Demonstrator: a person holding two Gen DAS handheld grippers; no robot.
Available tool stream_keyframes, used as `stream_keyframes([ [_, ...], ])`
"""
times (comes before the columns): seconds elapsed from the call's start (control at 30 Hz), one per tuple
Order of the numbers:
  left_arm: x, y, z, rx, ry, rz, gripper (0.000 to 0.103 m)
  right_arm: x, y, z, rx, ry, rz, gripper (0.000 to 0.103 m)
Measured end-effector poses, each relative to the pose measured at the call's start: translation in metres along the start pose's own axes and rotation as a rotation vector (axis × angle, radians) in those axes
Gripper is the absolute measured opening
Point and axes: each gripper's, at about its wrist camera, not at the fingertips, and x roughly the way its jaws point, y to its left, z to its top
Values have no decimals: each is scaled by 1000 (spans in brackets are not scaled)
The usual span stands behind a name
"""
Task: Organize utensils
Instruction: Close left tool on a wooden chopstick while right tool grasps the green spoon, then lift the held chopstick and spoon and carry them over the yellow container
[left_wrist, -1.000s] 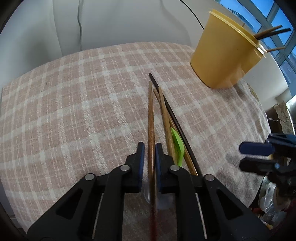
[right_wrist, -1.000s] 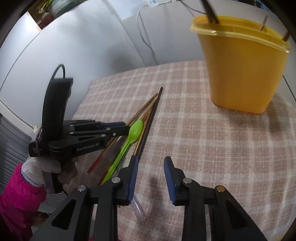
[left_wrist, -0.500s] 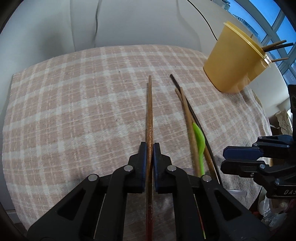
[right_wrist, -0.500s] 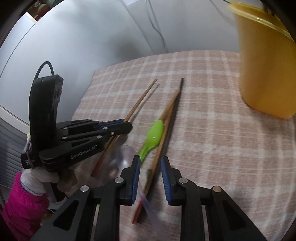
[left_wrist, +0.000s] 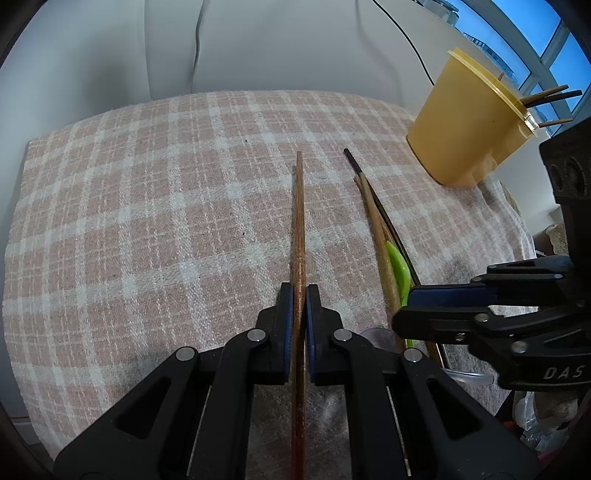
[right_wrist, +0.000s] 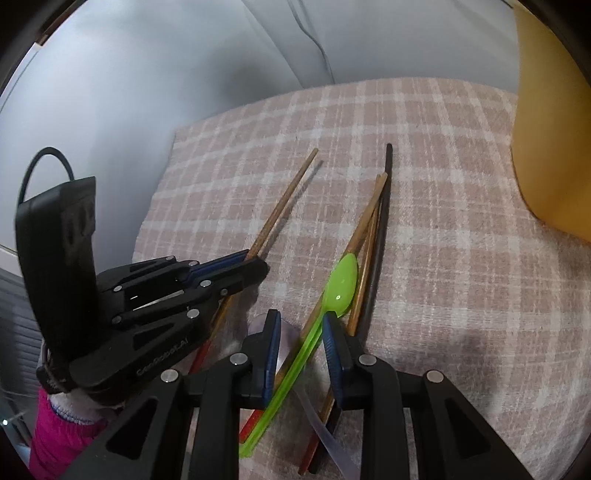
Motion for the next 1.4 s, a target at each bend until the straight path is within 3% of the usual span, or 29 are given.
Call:
stream_keyframes([
  [0.2, 1, -3, 2, 17, 3, 8, 5, 23, -1, 6, 36, 31, -16, 18],
  [0.37, 3, -5, 3, 14, 6, 4, 5, 21, -17, 8, 88, 33, 31, 9],
  [0.6, 9, -9, 7, 21, 20, 9, 5, 6, -11, 0, 44, -3, 44, 5],
  [0.77, 16, -18, 18, 17, 24, 23, 16, 0, -7, 1, 29, -21, 49, 5],
  [0.87, 22, -21, 22, 27, 18, 39, 15, -7, -11, -1, 23, -33, 39, 5],
  [0.93, 24, -20, 26, 26, 20, 48, 5, -9, -12, 0, 17, -42, 25, 5],
  [1.23, 20, -9, 22, -15, 9, 0, 4, -7, -27, -3, 16, -27, 17, 5],
  [1.4, 11, 9, 16, -89, -1, -68, 4, -29, -40, -12, -1, -62, 42, 5],
])
